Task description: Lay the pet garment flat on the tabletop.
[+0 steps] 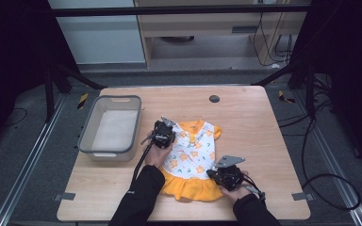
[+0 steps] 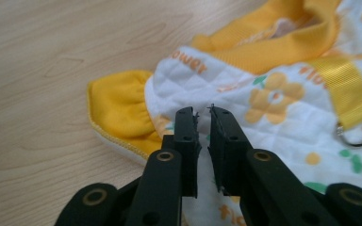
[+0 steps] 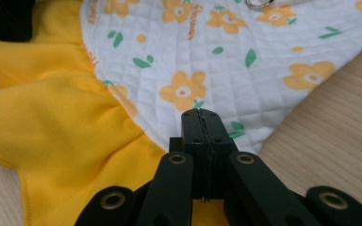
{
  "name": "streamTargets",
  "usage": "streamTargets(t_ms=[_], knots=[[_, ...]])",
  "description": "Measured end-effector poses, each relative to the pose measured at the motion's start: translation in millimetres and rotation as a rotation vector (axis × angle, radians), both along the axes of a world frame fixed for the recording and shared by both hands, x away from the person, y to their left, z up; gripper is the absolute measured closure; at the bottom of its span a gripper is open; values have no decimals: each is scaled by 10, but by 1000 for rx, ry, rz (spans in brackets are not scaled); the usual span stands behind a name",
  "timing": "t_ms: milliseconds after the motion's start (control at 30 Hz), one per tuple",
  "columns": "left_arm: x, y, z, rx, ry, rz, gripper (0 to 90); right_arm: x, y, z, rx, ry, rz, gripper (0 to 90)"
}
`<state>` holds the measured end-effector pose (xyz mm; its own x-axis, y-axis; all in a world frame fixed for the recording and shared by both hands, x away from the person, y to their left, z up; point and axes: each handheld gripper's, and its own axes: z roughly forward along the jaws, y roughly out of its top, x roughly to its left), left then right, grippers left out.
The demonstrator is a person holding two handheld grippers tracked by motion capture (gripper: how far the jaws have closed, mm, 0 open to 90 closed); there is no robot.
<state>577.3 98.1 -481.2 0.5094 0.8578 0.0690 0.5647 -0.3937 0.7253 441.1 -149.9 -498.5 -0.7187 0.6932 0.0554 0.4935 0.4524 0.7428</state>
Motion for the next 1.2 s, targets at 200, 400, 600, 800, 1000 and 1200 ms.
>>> streamTargets(t_ms=[200,400,600,800,1000,1200], knots=[[-331,149,338,-56,-58,-76,723,-11,-90,148,72,-48,-41,900],[-652,291,500,-95,-80,-147,629,-20,-220,240,112,-68,-89,898],[-981,464,511,-104,-83,-200,548,-46,-374,297,138,-84,-139,843],[-1249,704,419,-127,-74,-189,477,-82,-530,315,149,-92,-187,744],[-1416,928,343,-139,-65,-171,426,-113,-682,306,153,-95,-223,626],[-1540,1111,194,-115,-40,-137,375,-101,-831,262,137,-102,-281,469]])
